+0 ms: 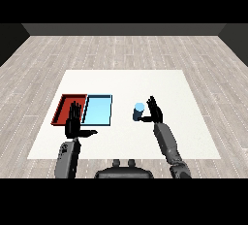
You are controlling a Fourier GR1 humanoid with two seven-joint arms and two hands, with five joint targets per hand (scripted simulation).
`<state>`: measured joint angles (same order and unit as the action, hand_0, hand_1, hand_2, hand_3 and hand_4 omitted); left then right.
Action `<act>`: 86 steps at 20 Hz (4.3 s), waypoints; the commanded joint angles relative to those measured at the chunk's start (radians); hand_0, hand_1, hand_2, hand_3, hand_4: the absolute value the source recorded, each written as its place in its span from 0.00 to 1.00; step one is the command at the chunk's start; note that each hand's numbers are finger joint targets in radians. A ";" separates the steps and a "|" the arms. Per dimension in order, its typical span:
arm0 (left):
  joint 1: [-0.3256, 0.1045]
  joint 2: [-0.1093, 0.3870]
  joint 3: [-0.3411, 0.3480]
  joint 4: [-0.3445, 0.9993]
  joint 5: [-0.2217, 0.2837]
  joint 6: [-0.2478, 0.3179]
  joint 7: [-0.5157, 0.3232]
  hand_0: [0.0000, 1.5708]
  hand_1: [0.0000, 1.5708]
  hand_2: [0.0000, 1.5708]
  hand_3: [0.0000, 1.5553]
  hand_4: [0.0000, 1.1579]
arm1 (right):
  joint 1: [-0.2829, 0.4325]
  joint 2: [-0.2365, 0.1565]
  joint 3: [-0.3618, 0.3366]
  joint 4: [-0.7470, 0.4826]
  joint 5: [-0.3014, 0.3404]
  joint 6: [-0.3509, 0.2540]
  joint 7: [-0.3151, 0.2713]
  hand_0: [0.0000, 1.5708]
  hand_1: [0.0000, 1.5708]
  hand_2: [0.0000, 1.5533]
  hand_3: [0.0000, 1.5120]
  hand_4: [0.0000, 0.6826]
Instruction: Pick the blue can and put it in the blue box
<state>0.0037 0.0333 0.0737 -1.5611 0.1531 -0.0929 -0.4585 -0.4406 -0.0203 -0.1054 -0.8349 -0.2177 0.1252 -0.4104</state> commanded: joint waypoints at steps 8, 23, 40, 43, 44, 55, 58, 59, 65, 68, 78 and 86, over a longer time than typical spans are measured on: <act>0.023 -0.022 -0.038 -0.070 -0.029 0.040 0.037 0.00 0.00 0.00 0.00 0.00 | -0.134 0.000 -0.028 0.206 -0.004 0.017 -0.067 0.00 0.00 0.00 0.00 0.00; 0.016 0.007 -0.014 -0.072 0.004 0.001 0.046 0.00 0.00 0.00 0.00 0.00 | -0.227 0.020 0.024 0.379 -0.044 -0.014 -0.164 0.00 0.00 0.00 0.00 0.00; 0.030 0.009 0.013 -0.050 0.023 -0.010 0.001 0.00 0.00 0.00 0.00 0.00 | -0.349 0.020 0.134 0.553 -0.133 -0.170 -0.164 0.97 0.97 0.96 0.96 0.85; -0.053 0.038 0.057 0.058 0.049 -0.036 -0.016 0.00 0.00 0.00 0.00 0.00 | -0.286 0.020 0.182 0.501 -0.102 -0.212 -0.182 1.00 1.00 0.96 0.96 0.99; -0.012 -0.022 -0.015 -0.018 0.007 0.015 0.016 0.00 0.00 0.00 0.00 0.00 | -0.308 0.020 0.191 0.475 -0.119 -0.243 -0.114 1.00 1.00 0.95 0.95 0.99; -0.018 -0.023 -0.065 0.008 -0.056 0.029 0.013 0.00 0.00 0.00 0.00 0.00 | -0.326 0.012 0.175 0.316 -0.060 -0.262 -0.062 0.95 0.95 0.94 0.93 0.95; 0.002 -0.030 -0.090 -0.029 -0.097 0.063 0.040 0.00 0.00 0.00 0.00 0.00 | -0.238 0.017 0.208 0.157 -0.045 -0.297 -0.055 0.94 0.94 0.93 0.93 0.95; -0.044 -0.019 -0.087 0.030 -0.104 0.054 0.040 0.00 0.00 0.00 0.00 0.00 | -0.228 -0.016 0.182 0.191 -0.049 -0.242 -0.067 0.94 0.94 0.94 0.93 0.94; -0.098 -0.011 -0.103 0.105 -0.048 0.022 0.084 0.00 0.00 0.00 0.00 0.00 | -0.249 -0.041 0.209 0.121 -0.012 -0.172 -0.122 0.93 0.93 0.92 0.93 0.97; -0.094 -0.033 -0.177 0.108 -0.032 0.047 0.097 0.00 0.00 0.00 0.00 0.00 | -0.194 -0.003 0.236 -0.048 0.002 -0.242 -0.039 0.91 0.91 0.93 0.94 0.98; -0.189 -0.033 -0.184 0.163 -0.032 0.076 0.165 0.00 0.00 0.00 0.00 0.00 | -0.072 0.020 0.341 -0.334 0.044 -0.317 0.114 0.91 0.91 0.93 0.94 0.96; -0.217 -0.033 -0.291 0.270 -0.018 0.150 0.084 0.00 0.00 0.00 0.00 0.00 | 0.051 0.009 0.338 -0.477 0.087 -0.279 0.158 0.91 0.91 0.93 0.93 0.97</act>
<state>-0.2218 0.0010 -0.2179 -1.3196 0.1365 0.0766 -0.3587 -0.4574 -0.0039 0.2354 -1.2278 -0.1579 -0.1758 -0.2836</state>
